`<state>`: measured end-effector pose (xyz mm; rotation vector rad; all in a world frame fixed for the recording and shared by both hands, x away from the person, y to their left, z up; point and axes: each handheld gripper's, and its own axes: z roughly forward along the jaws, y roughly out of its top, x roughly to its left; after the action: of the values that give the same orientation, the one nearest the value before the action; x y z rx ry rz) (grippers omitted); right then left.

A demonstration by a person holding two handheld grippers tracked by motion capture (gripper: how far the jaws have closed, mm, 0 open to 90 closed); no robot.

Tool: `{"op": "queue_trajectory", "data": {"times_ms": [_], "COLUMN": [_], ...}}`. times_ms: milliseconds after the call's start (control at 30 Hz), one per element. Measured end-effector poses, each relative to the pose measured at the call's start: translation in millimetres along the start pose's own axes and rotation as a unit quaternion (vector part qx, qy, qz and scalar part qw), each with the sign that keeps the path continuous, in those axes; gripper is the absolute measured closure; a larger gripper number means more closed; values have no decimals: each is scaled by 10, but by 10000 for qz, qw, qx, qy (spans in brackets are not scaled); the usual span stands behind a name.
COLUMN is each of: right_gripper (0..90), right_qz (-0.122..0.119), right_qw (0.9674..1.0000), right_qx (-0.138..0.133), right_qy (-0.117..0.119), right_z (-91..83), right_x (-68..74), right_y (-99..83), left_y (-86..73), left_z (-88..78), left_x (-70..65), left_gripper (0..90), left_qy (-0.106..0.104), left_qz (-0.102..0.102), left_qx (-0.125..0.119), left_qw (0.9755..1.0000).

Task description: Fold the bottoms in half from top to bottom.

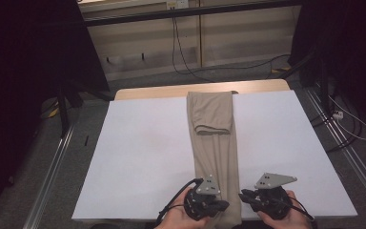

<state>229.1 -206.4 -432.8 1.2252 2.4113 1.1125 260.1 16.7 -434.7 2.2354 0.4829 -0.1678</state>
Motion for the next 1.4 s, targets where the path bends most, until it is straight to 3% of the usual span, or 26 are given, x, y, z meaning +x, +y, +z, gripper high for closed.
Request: {"op": "queue_trajectory", "data": {"times_ms": [67,100,267,333,400,433,500,567,633,700,733,800,833,867,933,1033,1100,1133,1167,1200,1300,1367,1400], "right_gripper": [742,740,680,665,654,647,650,634,626,617,628,761,864,886,893,896,896,896,896,896,896,899,898], "right_qz": [-29,-50,-170,-54,-78,-104,-129,-245,-162,-217,-175,-239,-211,-164,-178,-53,51,63,71,68,-56,-171,-199], "right_qw": [10000,9999,9994,9987,9985,9985,9985,9982,9983,9987,9986,9986,9983,9985,9989,9992,9993,9993,9994,9995,9997,9998,9997], "right_qx": [-46,-47,44,122,140,142,-124,-286,-192,57,165,245,252,215,185,85,-21,-68,-87,-69,-83,42,139], "right_qy": [78,131,314,493,515,525,516,471,526,458,474,401,486,474,393,382,370,359,322,309,220,37,-1], "right_z": [54,87,256,323,354,359,313,244,252,323,361,408,403,389,353,235,138,94,58,28,-41,-62,-52], "right_x": [-9,-3,84,101,134,150,176,192,187,190,189,200,196,191,179,134,101,89,81,79,96,97,90], "right_y": [61,92,204,206,200,200,222,270,263,208,177,145,150,150,136,110,89,78,67,60,49,28,5], "left_y": [-33,-50,-179,-265,-331,-340,-323,-262,-206,-196,-206,-260,-277,-264,-254,-257,-250,-240,-236,-222,-186,-179,-185], "left_z": [-51,-107,-412,-450,-439,-413,-356,-358,-366,-330,-297,-223,-215,-233,-256,-287,-318,-339,-350,-360,-310,-266,-250], "left_x": [47,63,216,298,353,357,342,306,257,239,233,223,219,220,229,219,215,197,202,199,142,123,107], "left_gripper": [780,767,788,788,758,745,736,725,705,679,660,698,715,765,882,895,897,898,898,898,898,898,899], "left_qy": [-185,-168,273,420,513,507,589,493,597,625,667,824,871,964,938,923,811,899,696,611,611,698,702], "left_qz": [-147,-151,-233,-307,-354,-332,-171,-83,167,188,238,365,438,496,374,359,305,300,194,150,278,432,403], "left_qx": [-21,-87,-153,-74,21,52,125,14,-72,-89,22,247,172,286,319,345,294,254,107,98,160,338,361], "left_qw": [9997,9997,9992,9986,9981,9981,9980,9987,9980,9978,9975,9956,9951,9937,9944,9945,9958,9952,9973,9980,9976,9961,9961]}}
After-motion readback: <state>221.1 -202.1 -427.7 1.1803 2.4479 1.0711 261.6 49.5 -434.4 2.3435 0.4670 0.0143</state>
